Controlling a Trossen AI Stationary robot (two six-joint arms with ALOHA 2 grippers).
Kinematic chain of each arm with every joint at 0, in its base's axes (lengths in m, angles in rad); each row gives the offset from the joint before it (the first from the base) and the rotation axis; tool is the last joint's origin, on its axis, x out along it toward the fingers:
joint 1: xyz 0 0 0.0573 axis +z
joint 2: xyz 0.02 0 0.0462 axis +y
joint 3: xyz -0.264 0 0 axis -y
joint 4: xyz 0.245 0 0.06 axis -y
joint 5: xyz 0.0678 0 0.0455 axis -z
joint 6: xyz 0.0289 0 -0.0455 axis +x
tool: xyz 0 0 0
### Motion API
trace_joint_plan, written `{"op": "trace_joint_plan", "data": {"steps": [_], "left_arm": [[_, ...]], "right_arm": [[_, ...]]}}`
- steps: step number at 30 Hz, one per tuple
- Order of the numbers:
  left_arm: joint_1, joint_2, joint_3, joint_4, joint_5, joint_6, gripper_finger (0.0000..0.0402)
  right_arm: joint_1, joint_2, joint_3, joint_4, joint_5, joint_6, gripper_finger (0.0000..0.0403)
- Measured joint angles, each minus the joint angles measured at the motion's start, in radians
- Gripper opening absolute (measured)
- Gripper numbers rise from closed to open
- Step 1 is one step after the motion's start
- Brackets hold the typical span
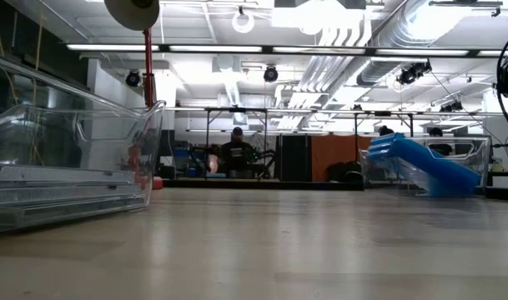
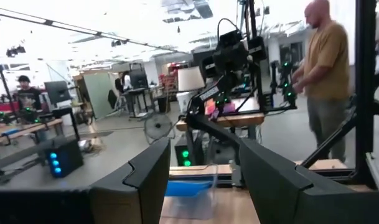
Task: Pick & place jewel cases by type
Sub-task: Return to Home Position
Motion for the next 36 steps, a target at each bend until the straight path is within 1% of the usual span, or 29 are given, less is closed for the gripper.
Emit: {"op": "trace_joint_plan", "data": {"steps": [4,7,9,12,15,18,20,23,28,31,36], "left_arm": [[0.0,-0.033,-0.129,0.115,0.016,-0.04,0.0188],[0.01,-0.056,-0.186,0.129,0.013,-0.048,0.0188],[0.043,-0.072,-0.21,0.129,0.02,-0.068,0.0188],[0.12,-0.085,-0.232,0.127,0.115,-0.097,0.0188],[0.22,-0.082,-0.252,0.125,0.246,-0.137,0.0179],[0.322,-0.067,-0.281,0.138,0.368,-0.173,0.016],[0.376,-0.062,-0.3,0.178,0.439,-0.194,0.0145],[0.428,-0.064,-0.322,0.209,0.501,-0.236,0.0126],[0.438,-0.07,-0.369,0.245,0.502,-0.267,0.0108],[0.438,-0.074,-0.393,0.246,0.498,-0.287,0.0106],[0.43,-0.086,-0.448,0.307,0.495,-0.326,0.0105]], "right_arm": [[-0.036,-0.044,-0.084,0.074,-0.031,0.001,0.011],[-0.068,-0.089,-0.178,0.181,-0.061,-0.006,0.011],[-0.088,-0.122,-0.239,0.243,-0.06,-0.007,0.011],[-0.113,-0.158,-0.307,0.308,-0.04,-0.008,0.011],[-0.128,-0.18,-0.345,0.333,-0.038,-0.009,0.011],[-0.138,-0.192,-0.36,0.337,-0.028,-0.009,0.011],[-0.138,-0.194,-0.37,0.339,-0.017,-0.009,0.011],[-0.138,-0.205,-0.407,0.348,-0.018,0.007,0.011],[-0.158,-0.234,-0.505,0.429,-0.016,0.042,0.011],[-0.173,-0.245,-0.555,0.499,-0.017,0.045,0.011],[-0.185,-0.252,-0.61,0.564,-0.017,0.052,0.011]]}}
